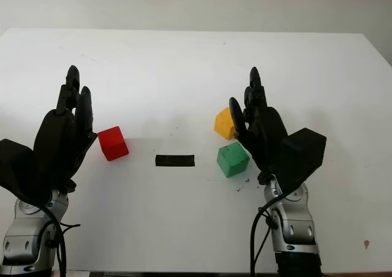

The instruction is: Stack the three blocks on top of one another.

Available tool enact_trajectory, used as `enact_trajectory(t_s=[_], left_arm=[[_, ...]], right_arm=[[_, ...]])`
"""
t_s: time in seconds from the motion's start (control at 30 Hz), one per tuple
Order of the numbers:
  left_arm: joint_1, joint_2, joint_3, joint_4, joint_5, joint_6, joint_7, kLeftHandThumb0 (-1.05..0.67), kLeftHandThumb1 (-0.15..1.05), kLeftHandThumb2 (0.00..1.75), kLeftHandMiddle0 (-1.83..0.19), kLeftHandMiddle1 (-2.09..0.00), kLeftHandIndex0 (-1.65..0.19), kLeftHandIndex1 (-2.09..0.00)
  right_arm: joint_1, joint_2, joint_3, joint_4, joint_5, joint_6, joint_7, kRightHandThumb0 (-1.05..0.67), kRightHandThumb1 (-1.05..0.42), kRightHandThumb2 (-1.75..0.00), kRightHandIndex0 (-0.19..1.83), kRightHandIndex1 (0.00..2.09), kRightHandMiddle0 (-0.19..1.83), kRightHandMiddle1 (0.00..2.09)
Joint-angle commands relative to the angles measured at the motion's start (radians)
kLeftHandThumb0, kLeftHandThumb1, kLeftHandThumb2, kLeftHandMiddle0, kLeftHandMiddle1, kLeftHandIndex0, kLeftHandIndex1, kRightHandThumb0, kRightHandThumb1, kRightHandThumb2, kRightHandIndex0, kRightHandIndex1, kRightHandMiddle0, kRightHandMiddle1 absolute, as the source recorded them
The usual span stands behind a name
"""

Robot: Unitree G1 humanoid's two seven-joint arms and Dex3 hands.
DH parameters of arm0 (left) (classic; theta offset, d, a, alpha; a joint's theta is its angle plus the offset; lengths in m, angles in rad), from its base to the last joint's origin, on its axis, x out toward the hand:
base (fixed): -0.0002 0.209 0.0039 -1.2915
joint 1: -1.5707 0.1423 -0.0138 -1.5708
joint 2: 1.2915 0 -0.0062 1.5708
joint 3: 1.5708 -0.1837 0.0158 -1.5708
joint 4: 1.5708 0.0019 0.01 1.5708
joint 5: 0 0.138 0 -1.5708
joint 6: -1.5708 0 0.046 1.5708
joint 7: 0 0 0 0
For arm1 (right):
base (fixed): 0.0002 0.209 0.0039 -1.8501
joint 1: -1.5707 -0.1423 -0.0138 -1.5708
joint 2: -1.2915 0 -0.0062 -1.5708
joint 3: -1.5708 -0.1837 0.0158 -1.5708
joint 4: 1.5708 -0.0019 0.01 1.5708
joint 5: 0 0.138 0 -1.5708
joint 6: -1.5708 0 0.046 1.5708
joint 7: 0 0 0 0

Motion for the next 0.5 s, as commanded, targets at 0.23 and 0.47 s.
enact_trajectory(t_s=[0.23, 0.47], left_arm=[[-0.008, 0.003, 0.003, -0.01, 0.0, -0.001, -0.003, -0.81, 1.05, 0.65, 0.19, 0.0, 0.19, 0.0], [0.005, 0.019, 0.013, -0.037, 0.019, 0.001, 0.006, -0.8, 1.05, 0.64, 0.19, 0.0, 0.19, 0.0]], right_arm=[[-0.015, -0.008, -0.003, -0.012, 0.002, 0.005, -0.003, -0.79, -1.05, -0.47, -0.19, 0.0, -0.19, 0.03], [-0.011, -0.003, -0.01, -0.025, 0.009, -0.015, -0.006, -0.76, -1.05, -0.49, -0.19, 0.0, -0.19, 0.0]])
